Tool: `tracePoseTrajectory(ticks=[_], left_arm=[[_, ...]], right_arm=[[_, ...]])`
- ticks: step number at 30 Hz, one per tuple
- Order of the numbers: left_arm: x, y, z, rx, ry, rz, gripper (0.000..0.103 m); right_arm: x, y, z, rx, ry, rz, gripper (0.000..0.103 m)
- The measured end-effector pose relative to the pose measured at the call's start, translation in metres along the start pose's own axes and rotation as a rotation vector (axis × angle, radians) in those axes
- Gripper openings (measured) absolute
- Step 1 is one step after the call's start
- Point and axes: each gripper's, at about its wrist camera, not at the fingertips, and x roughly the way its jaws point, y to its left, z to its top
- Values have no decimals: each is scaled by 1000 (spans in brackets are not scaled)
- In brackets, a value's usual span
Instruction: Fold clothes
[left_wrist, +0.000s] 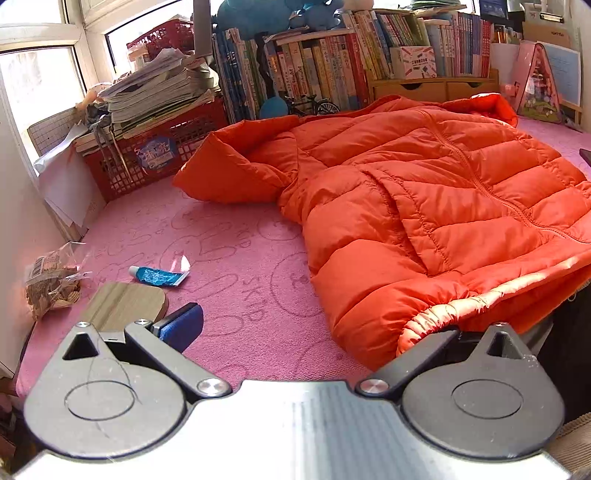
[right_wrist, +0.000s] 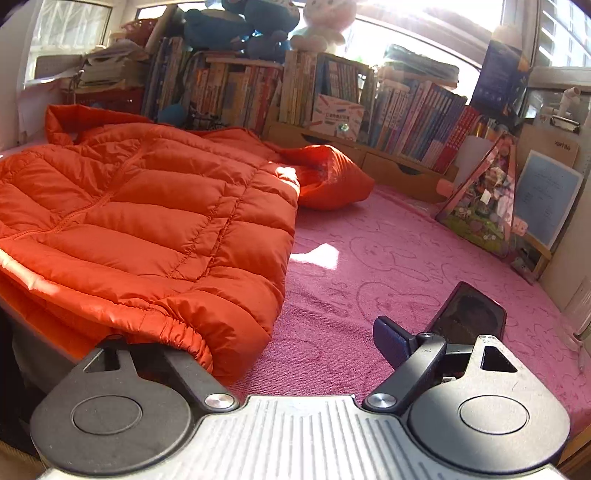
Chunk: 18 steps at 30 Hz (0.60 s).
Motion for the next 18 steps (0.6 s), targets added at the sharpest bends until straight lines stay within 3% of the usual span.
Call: tracePoseTrajectory(ticks=[4, 7, 13, 18], left_arm=[[5, -5, -4, 19, 20, 12, 103], [0, -1, -6, 27, 9, -19, 103], [-10, 19, -8, -86, -10, -203, 103], [-6, 42, -16, -294, -2, -394, 103]], right_arm=[[-1, 11, -2, -68, -22, 17, 86], [-6, 13, -5, -110, -32, 35, 86], [-14, 2, -9, -84, 1, 129, 87], [-15, -19, -12, 19, 56, 284, 91]])
